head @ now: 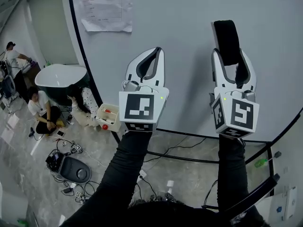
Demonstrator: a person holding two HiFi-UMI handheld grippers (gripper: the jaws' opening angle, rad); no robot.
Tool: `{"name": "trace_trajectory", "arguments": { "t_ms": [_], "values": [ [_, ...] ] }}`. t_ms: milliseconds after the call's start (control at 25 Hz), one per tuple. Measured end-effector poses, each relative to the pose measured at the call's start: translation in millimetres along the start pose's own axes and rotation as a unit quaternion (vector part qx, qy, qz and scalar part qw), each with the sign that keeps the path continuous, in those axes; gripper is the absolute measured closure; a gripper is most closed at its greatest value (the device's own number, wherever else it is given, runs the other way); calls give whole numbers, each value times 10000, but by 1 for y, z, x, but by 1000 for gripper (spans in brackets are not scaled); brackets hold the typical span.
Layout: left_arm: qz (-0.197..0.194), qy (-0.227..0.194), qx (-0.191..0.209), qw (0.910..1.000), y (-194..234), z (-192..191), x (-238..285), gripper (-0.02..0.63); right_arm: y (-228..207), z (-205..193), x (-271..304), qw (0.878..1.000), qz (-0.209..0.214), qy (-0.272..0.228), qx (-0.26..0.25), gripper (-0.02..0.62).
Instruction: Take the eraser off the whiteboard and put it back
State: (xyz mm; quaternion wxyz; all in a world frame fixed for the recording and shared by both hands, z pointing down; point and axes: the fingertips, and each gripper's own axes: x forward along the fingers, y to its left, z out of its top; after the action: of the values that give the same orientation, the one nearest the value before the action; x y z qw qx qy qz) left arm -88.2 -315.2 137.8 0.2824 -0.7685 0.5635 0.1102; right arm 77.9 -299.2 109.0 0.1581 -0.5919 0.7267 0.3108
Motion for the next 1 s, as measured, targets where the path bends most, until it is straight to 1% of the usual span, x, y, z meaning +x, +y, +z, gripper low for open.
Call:
{"name": "trace_trajectory", "arguments": {
  "t_ms": [120,280,440,600,720,1000],
  "values": [
    [-46,32,-64,10000,6,-8,-4,600,13,-4,-8,10000,-87,5,-37,319],
    [-96,-27,-285,9995,11,-15,-7,600,27,-11,-18,9999,-128,38,-35,319],
    [-144,-26,-250,9996,4,-18,-11,600,35,-19,-24,9998,-80,197,-48,319],
    [-173,-4,-291,9994,-9,-22,-15,600,33,-24,-32,9996,-51,273,-41,319],
    [-108,100,-282,9995,-16,-26,-19,600,29,-26,-37,9996,2,290,18,319],
    [111,364,-214,9990,-31,-28,-31,600,24,-30,-47,9990,269,325,175,319]
  ]
}}
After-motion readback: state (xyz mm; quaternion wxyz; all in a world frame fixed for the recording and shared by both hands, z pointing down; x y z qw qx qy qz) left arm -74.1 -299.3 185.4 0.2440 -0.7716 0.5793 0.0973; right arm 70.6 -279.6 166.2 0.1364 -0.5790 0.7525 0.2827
